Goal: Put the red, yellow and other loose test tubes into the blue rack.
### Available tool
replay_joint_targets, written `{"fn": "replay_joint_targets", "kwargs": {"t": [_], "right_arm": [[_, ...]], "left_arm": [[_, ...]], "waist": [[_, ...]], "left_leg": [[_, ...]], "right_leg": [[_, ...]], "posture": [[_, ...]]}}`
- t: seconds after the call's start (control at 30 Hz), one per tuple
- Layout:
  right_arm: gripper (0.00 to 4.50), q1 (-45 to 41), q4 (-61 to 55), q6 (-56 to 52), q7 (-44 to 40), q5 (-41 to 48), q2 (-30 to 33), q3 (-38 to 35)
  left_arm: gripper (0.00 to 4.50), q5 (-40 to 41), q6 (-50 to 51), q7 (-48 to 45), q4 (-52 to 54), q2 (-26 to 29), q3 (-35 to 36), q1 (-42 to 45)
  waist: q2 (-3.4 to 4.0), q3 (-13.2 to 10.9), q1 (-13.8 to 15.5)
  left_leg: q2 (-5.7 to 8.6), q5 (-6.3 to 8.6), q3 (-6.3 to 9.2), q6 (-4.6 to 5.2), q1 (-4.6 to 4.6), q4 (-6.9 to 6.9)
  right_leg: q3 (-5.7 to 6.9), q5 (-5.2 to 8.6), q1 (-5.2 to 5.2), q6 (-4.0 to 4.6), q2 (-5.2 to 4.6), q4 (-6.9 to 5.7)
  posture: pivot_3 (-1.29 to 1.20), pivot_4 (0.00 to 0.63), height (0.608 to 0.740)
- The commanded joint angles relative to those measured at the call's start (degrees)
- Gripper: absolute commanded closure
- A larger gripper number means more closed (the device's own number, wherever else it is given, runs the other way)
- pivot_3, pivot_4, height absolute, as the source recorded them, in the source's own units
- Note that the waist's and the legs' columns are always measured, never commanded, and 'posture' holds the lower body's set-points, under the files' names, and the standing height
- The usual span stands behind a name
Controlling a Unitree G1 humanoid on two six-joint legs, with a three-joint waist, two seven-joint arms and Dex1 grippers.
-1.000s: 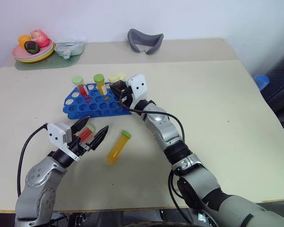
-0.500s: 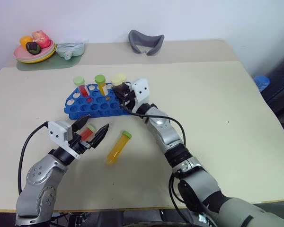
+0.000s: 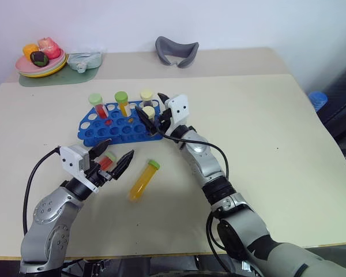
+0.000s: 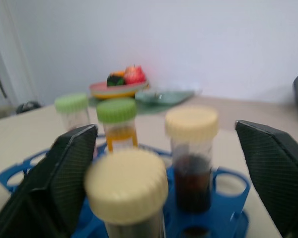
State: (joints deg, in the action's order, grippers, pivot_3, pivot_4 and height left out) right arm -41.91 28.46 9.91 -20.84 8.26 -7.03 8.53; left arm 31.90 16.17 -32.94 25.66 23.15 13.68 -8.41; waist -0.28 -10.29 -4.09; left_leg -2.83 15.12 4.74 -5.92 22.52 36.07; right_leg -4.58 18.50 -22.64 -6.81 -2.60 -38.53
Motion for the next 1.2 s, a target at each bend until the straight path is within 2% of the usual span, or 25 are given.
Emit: {"fn": "replay_joint_targets", "kwargs": {"t": [0.03, 0.1, 0.23, 0.37, 0.57, 0.63, 0.73, 0.83, 0.97, 1.2], "right_arm": [[0.25, 0.57, -9.49, -2.97, -1.92, 2.00, 2.39, -1.62], [0.25, 2.27, -14.95, -7.10, -4.03, 3.68, 5.38, -2.34], [0.25, 9.11, -30.66, -20.38, -14.14, 8.79, 19.38, -3.11], [0.25, 15.30, -41.71, -28.91, -23.16, 13.11, 31.92, -3.36], [0.25, 24.07, -52.06, -33.48, -32.68, 16.23, 46.45, -5.46], [0.25, 26.12, -52.91, -32.80, -33.43, 15.80, 48.70, -6.49], [0.25, 28.72, -53.84, -32.22, -34.83, 15.65, 51.25, -7.53], [0.25, 30.86, -55.17, -32.22, -36.28, 16.16, 53.19, -8.29], [0.25, 32.24, -56.50, -33.04, -36.53, 17.02, 53.45, -8.71], [0.25, 32.52, -58.50, -34.07, -35.79, 17.29, 52.30, -7.24]], "left_arm": [[0.00, 0.62, 2.78, 1.80, 4.42, 2.16, 0.86, 0.41], [0.00, 1.49, 5.55, 3.39, 5.87, 3.48, 1.52, 1.57], [0.00, 4.29, 16.40, 7.29, 9.68, 9.57, 2.03, 7.95], [0.00, 2.20, 27.84, 8.16, 12.04, 19.00, -3.19, 13.27], [0.00, 3.47, 43.39, 10.88, 10.81, 22.82, -9.54, 25.28], [0.00, 6.16, 53.68, 11.54, 10.10, 23.11, -11.21, 29.97], [0.00, 9.76, 63.00, 11.23, 11.04, 21.96, -11.94, 35.86], [0.00, 12.56, 74.57, 10.43, 10.29, 22.89, -16.33, 43.25], [0.00, 17.15, 76.33, 13.71, 7.42, 23.77, -20.51, 47.89], [0.00, 29.10, 76.33, 27.22, 3.50, 22.03, -27.55, 50.49]], "waist": [[0.00, 0.00, 0.07], [0.00, 0.00, 0.35], [-0.03, 0.00, 1.53], [0.04, -0.05, 1.20], [0.06, -0.14, 0.88], [-0.01, -0.17, 0.90], [-0.20, -0.29, 0.85], [-0.44, -0.47, 1.15], [-0.46, -0.48, 1.25], [-0.54, -0.54, 1.69]], "left_leg": [[0.00, 0.00, 0.00, 0.00, 0.00, 0.00], [0.00, 0.00, 0.01, 0.00, 0.00, 0.00], [0.03, 0.02, 0.08, 0.03, 0.01, 0.03], [0.03, 0.10, 0.04, 0.17, -0.02, -0.08], [0.03, 0.11, 0.04, 0.19, -0.05, -0.04], [0.04, 0.11, 0.03, 0.19, -0.04, -0.01], [0.04, 0.11, 0.04, 0.19, -0.04, 0.01], [0.04, 0.11, 0.06, 0.19, -0.02, 0.00], [0.04, 0.11, 0.05, 0.18, -0.03, 0.02], [0.05, 0.11, 0.06, 0.18, 0.00, 0.05]], "right_leg": [[0.00, 0.00, 0.01, 0.00, 0.00, 0.00], [0.00, 0.00, 0.03, 0.00, -0.01, 0.03], [0.07, 0.00, 0.21, -0.01, -0.05, 0.26], [0.03, 0.01, 0.20, -0.02, -0.01, 0.38], [0.00, 0.02, 0.25, -0.03, 0.02, 0.38], [0.01, 0.02, 0.27, -0.03, 0.01, 0.40], [0.01, 0.02, 0.28, -0.04, 0.02, 0.39], [0.03, 0.02, 0.28, -0.04, 0.02, 0.40], [0.02, 0.02, 0.28, -0.04, 0.01, 0.41], [0.02, 0.02, 0.29, -0.04, -0.02, 0.42]], "posture": [[0.00, 0.150, 0.740], [0.00, 0.150, 0.740], [0.00, 0.150, 0.740], [0.00, 0.150, 0.740], [0.00, 0.150, 0.740], [0.00, 0.150, 0.740], [0.00, 0.150, 0.740], [0.00, 0.150, 0.740], [0.00, 0.150, 0.740], [0.00, 0.150, 0.740]]}}
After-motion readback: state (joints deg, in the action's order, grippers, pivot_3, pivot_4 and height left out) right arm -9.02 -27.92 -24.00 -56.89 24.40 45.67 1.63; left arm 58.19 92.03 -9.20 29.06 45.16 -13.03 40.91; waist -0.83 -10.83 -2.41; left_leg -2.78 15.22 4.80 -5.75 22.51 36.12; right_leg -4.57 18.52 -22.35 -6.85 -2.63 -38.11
